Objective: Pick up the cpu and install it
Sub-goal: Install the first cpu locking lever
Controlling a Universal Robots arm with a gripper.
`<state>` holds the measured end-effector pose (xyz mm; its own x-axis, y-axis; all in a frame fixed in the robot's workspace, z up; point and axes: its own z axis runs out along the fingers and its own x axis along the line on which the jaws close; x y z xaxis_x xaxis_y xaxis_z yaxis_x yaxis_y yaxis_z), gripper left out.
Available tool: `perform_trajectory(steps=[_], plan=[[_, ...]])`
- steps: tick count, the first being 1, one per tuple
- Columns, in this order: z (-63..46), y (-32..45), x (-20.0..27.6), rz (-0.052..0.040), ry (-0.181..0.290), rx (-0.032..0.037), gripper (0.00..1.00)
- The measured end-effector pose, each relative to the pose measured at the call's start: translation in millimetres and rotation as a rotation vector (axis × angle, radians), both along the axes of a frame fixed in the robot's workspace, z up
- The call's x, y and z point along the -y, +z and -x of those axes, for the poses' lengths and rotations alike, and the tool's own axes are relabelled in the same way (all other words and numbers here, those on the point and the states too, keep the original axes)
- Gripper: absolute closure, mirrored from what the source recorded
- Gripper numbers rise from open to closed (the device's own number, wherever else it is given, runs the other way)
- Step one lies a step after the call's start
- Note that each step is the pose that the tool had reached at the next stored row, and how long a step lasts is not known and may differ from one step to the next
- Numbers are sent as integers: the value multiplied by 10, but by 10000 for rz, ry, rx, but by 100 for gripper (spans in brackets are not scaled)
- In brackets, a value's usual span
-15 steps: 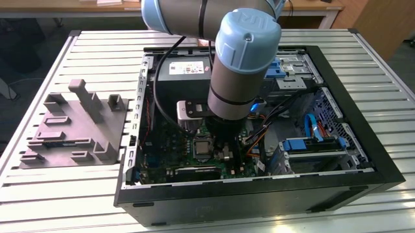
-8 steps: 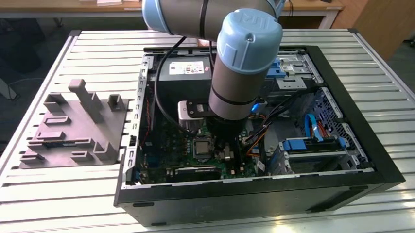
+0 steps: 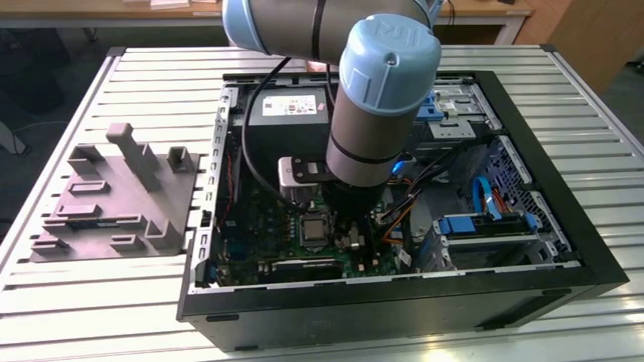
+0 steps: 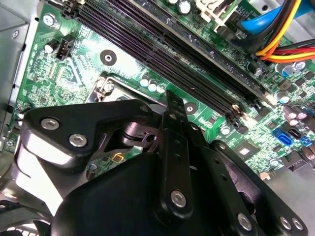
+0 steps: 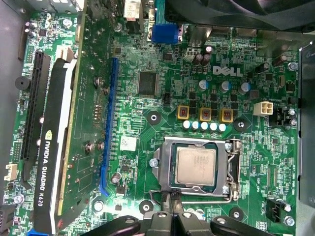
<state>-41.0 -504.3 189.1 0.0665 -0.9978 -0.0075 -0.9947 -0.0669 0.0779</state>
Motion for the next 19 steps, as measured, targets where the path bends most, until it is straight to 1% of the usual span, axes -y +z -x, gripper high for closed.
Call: perform_trajectory(steps=[11, 17, 19], plan=[[-10, -6, 0, -6, 6, 0, 89], [-10, -3, 0, -27, 6, 2, 89], [-11, -4, 0, -27, 7, 20, 89]])
